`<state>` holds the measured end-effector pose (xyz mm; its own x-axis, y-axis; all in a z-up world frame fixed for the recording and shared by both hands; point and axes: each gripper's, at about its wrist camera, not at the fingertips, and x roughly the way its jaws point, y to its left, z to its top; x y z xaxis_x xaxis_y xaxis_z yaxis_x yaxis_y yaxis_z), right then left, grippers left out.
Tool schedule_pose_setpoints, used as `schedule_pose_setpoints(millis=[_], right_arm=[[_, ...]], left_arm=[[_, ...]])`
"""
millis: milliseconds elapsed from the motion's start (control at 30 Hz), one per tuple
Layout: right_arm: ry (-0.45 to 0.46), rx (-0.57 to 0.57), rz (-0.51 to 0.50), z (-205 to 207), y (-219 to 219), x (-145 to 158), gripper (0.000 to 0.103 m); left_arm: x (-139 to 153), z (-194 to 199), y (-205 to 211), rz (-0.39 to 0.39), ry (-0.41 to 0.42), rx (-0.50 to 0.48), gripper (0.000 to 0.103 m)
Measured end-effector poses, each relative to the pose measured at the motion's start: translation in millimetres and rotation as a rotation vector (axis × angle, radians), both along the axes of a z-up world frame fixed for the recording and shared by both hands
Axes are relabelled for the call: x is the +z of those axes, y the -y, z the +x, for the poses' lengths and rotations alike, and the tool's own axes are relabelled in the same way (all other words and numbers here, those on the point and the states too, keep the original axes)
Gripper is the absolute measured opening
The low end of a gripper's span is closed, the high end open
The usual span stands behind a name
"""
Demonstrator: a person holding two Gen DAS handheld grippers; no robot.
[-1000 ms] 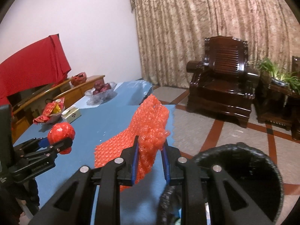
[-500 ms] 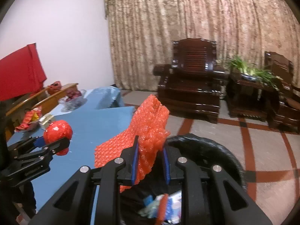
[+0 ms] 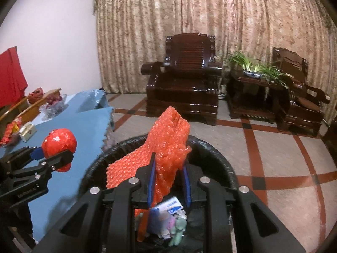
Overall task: Collect trash
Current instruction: 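Carry the red bag and mesh sleeve over the bin, then open both tools to drop the red bag and mesh sleeve into the bin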
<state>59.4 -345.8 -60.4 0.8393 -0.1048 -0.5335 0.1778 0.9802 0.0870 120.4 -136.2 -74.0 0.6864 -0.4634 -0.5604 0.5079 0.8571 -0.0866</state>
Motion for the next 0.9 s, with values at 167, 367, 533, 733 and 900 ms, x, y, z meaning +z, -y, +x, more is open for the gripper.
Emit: schedule_pose_setpoints(millis=[167, 367, 533, 733, 900], right_arm=[[-0.029, -0.03, -0.006, 4.6, 13.0, -13.7, 0.022], [-0.058, -0.063, 0.018, 8.4, 29.0, -29.4, 0.022], [-0.071, -0.069, 0.028, 11.1, 34.4, -36.3, 0.033], [-0.071, -0.069, 0.033, 10.4, 36.3, -39.8, 0.054], [-0.057, -0.075, 0.03, 6.1, 33.0, -34.4, 0.081]], left_arm=[[-14.6, 14.2, 22.0, 0.004, -0.035, -0.022, 0.055], [-25.1, 22.9, 42.0, 0.037, -0.031, -0.043, 0.057], [-30.3, 30.8, 49.6, 0.036, -0.055, -0.047, 0.074], [-30.7, 34.3, 41.8, 0.02, -0.07, -0.053, 0.086], [-22.7, 37.5, 22.3, 0.007, -0.068, -0.022, 0.089]])
